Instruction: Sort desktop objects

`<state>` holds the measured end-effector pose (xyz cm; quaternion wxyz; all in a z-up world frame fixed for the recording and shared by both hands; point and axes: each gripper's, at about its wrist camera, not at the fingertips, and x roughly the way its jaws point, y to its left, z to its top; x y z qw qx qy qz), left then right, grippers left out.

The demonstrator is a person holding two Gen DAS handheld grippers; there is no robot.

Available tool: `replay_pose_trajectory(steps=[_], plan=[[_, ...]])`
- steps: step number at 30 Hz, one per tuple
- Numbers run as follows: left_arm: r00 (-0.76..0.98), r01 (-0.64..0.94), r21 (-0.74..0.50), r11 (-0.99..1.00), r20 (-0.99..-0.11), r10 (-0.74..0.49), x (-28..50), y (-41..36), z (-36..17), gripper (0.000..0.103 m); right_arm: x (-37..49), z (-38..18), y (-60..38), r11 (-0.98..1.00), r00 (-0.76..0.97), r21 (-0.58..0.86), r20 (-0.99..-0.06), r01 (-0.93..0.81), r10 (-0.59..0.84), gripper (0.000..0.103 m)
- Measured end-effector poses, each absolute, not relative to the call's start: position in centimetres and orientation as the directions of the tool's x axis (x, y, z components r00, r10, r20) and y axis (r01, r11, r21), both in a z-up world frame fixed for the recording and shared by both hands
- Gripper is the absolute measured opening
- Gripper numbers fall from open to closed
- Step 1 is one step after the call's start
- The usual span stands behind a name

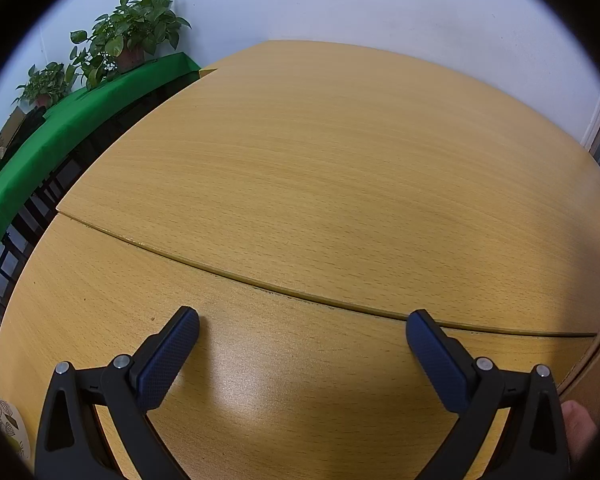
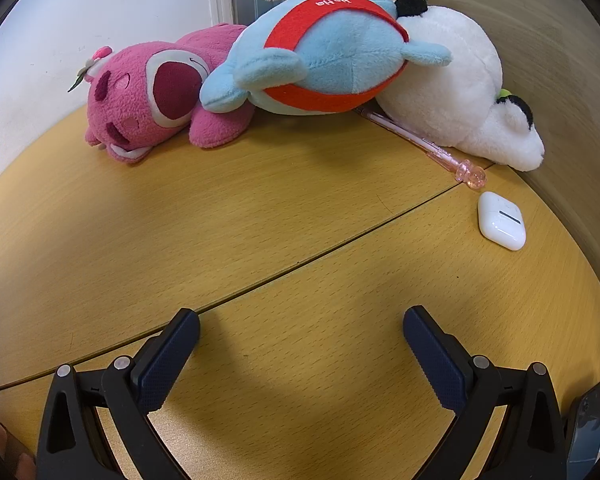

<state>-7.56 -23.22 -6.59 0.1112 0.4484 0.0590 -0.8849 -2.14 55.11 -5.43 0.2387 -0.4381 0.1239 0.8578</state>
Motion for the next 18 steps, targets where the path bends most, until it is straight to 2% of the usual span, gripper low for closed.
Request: replay_pose_trajectory(steps=[18], plan=[[-0.573, 0.249, -0.005, -0.968, -0.807, -0.144, -7.59, -23.2, -6.57, 0.103, -2.18, -5.4, 54.65, -0.854, -0.501, 0.003, -0.811, -0.52, 0.302, 0.103]])
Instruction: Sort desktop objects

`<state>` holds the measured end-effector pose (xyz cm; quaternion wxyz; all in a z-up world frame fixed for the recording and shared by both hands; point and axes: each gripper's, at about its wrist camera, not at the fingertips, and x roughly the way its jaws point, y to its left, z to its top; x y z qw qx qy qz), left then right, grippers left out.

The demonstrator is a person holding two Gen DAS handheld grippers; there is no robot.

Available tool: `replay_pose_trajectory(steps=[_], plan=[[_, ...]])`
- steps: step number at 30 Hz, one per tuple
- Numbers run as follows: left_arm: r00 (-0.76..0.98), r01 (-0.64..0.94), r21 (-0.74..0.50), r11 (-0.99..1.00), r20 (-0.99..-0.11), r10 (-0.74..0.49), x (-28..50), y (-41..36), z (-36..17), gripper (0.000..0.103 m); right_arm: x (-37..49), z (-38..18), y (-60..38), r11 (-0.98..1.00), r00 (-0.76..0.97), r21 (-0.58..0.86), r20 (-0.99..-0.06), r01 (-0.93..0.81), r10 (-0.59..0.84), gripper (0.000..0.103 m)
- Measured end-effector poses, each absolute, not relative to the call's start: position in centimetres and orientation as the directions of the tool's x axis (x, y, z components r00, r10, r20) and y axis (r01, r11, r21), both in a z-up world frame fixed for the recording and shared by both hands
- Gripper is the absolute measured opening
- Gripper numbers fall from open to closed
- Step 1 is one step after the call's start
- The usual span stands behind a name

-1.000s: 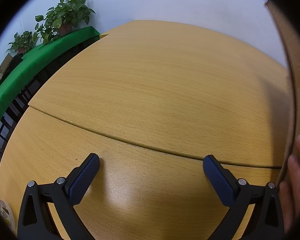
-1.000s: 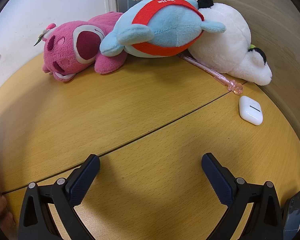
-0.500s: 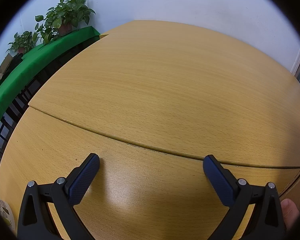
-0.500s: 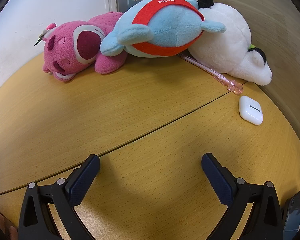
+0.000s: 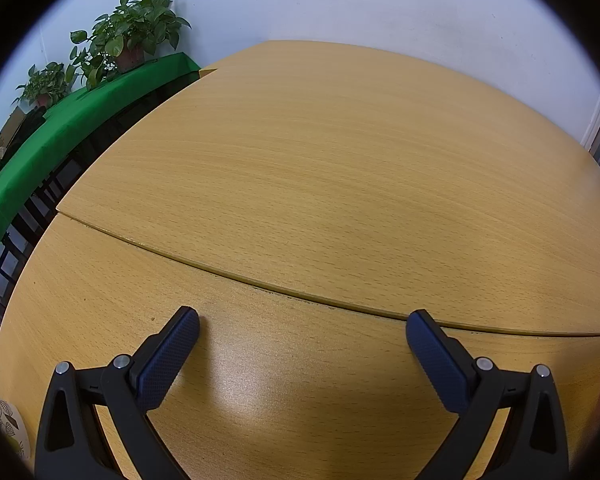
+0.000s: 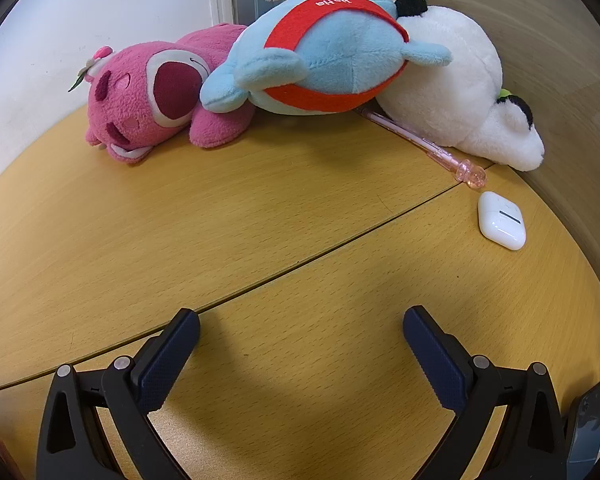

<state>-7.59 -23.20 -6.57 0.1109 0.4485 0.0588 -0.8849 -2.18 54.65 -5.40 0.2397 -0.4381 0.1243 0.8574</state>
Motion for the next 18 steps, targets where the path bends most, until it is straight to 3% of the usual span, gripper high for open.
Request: replay_pose_trajectory(steps=[18], plan=[[-0.573, 0.248, -0.004, -0.969, -0.807, -0.143, -7.65, -23.22, -6.61, 0.103, -2.26, -5.59, 54.37, -0.854, -0.501, 0.004, -0.811, -0.521, 0.302, 0.103]])
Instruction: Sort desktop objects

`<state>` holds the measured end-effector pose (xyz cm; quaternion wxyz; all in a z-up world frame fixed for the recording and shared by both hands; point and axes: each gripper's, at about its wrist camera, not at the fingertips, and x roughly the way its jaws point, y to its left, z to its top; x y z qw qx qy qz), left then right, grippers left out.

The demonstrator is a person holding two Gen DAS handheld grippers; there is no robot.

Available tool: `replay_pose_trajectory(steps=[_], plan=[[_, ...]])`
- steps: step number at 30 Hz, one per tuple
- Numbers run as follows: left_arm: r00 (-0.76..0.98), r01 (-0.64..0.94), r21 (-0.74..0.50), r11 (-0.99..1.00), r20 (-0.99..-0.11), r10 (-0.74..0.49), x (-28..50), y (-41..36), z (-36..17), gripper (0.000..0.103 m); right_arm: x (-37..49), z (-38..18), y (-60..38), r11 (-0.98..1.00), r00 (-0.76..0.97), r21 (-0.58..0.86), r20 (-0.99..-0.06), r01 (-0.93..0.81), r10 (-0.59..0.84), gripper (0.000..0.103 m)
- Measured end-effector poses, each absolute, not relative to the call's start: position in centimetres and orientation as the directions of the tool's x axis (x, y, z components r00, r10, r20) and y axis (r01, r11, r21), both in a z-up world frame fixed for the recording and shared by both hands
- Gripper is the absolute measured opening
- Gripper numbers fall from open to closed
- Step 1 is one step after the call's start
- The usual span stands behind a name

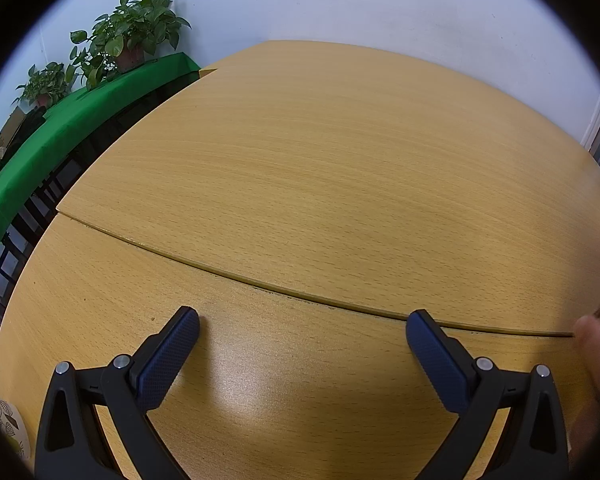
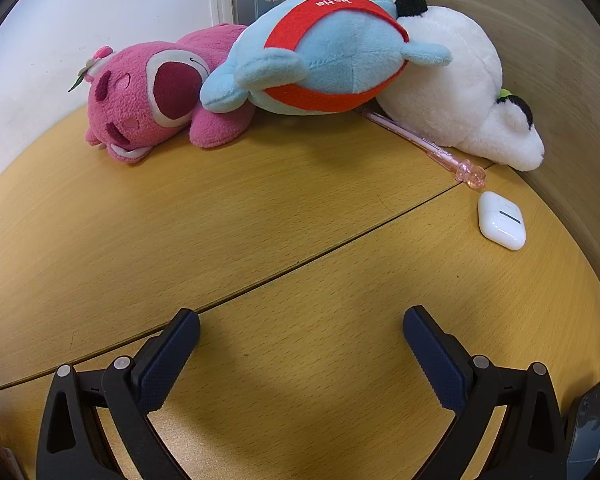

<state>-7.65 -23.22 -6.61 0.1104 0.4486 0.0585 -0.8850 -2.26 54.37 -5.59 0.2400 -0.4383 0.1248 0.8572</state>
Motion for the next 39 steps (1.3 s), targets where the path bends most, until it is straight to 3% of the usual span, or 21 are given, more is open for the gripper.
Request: replay_pose_trajectory(steps=[39], plan=[[-0.573, 0.247, -0.005, -0.969, -0.807, -0.142, -7.76, -23.25, -6.66, 0.103, -1.87, -5.13, 53.89, -0.853, -0.499, 0.004, -0.812, -0.522, 0.302, 0.103]])
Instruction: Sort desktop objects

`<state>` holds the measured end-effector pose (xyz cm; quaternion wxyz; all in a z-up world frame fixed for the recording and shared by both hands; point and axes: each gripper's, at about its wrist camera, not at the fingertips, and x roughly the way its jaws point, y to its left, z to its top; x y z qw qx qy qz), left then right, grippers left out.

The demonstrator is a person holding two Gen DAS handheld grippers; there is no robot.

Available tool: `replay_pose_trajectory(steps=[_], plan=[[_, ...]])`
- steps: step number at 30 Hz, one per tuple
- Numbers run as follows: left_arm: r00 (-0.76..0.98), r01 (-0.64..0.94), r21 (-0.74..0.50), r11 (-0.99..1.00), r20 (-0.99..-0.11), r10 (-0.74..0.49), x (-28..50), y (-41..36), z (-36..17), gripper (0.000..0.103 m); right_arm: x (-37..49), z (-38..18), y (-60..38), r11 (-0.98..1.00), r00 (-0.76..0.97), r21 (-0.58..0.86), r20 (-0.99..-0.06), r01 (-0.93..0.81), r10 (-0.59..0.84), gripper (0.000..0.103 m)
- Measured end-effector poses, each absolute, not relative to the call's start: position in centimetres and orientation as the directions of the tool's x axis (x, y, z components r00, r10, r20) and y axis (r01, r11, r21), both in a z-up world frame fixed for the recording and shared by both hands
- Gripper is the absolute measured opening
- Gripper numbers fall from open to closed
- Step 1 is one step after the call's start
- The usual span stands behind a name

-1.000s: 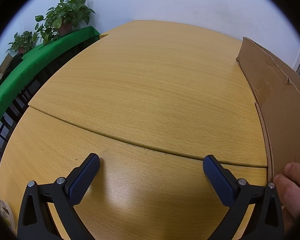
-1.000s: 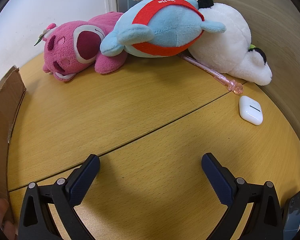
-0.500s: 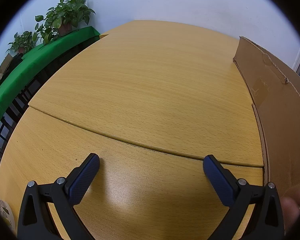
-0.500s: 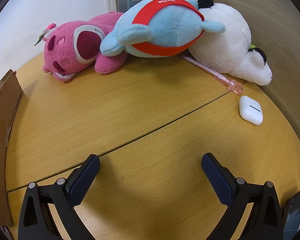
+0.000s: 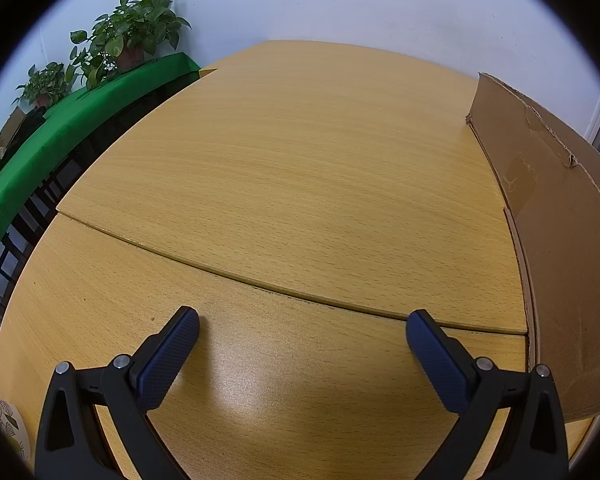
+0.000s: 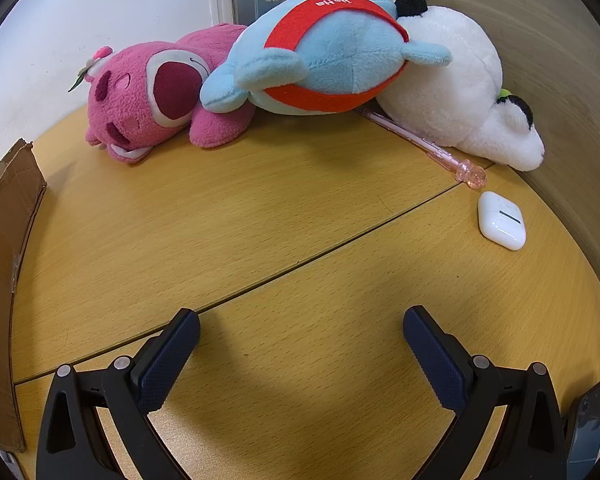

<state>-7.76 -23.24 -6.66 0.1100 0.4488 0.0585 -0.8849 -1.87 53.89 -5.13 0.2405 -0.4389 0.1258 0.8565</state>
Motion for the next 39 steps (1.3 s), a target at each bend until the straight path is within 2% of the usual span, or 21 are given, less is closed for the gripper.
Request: replay_pose_trajectory(steps=[9, 12, 14, 17, 20, 22, 24, 29, 32, 34, 36, 38, 39], plan=[[-0.558, 0.232, -0.004, -0.973, -0.82, -0.13, -7.9, -23.2, -6.5, 0.103, -1.8, -5.3, 53.6, -0.868, -0.504, 0.004, -0.815, -0.497, 0.285, 0.103], [-0.521, 0.232, -0.054, -0.971, -0.85, -0.077, -6.5, -23.6, -5.6, 0.097, 1.0, -5.3, 53.2, -0.875, -0.483, 0.011, -0.837, -0.485, 0.257, 0.103], [-0.589, 0.199, -0.179, -0.964, -0.808, 0.028, -3.6, -24.0, -2.9, 0.094, 3.4, -4.5, 52.1, -0.891, -0.506, 0.027, -0.831, -0.453, 0.232, 0.103], [-0.674, 0.138, -0.251, -0.958, -0.733, 0.095, 1.9, -23.7, 2.7, 0.094, 7.0, -2.2, 49.9, -0.933, -0.562, 0.005, -0.8, -0.359, 0.212, 0.103], [-0.71, 0.012, -0.208, -0.978, -0.691, 0.138, 7.4, -21.6, 8.2, 0.095, 10.8, 1.4, 46.8, -0.974, -0.633, -0.019, -0.757, -0.226, 0.162, 0.103], [-0.701, -0.081, -0.164, -0.983, -0.692, 0.173, 10.0, -19.6, 10.2, 0.096, 13.1, 3.9, 42.9, -0.992, -0.682, -0.034, -0.724, -0.12, 0.107, 0.103], [-0.658, -0.183, -0.17, -0.968, -0.711, 0.249, 12.2, -17.2, 11.1, 0.098, 13.8, 5.2, 40.5, -1.0, -0.713, -0.007, -0.701, -0.004, 0.008, 0.103], [-0.48, -0.327, -0.344, -0.88, -0.742, 0.469, 14.3, -11.6, 7.8, 0.098, 17.2, 7.1, 29.3, -0.936, -0.667, 0.064, -0.685, 0.345, -0.292, 0.103], [-0.32, -0.338, -0.46, -0.821, -0.764, 0.561, 13.8, -8.7, 3.0, 0.095, 18.6, 5.9, 23.7, -0.879, -0.594, 0.089, -0.705, 0.469, -0.388, 0.103], [-0.247, -0.316, -0.481, -0.818, -0.79, 0.561, 13.5, -7.7, 0.7, 0.091, 19.3, 5.6, 20.8, -0.848, -0.55, 0.113, -0.715, 0.519, -0.432, 0.103], [-0.246, -0.289, -0.453, -0.843, -0.816, 0.523, 13.7, -7.2, -0.6, 0.091, 19.4, 5.2, 19.8, -0.829, -0.52, 0.145, -0.716, 0.541, -0.465, 0.103], [-0.234, -0.279, -0.471, -0.837, -0.812, 0.535, 14.2, -7.1, -1.0, 0.084, 19.5, 5.2, 19.3, -0.82, -0.501, 0.177, -0.715, 0.544, -0.487, 0.103], [-0.239, -0.268, -0.48, -0.835, -0.807, 0.54, 14.6, -6.9, -1.1, 0.084, 19.2, 4.9, 19.3, -0.82, -0.496, 0.192, -0.715, 0.539, -0.493, 0.103]])
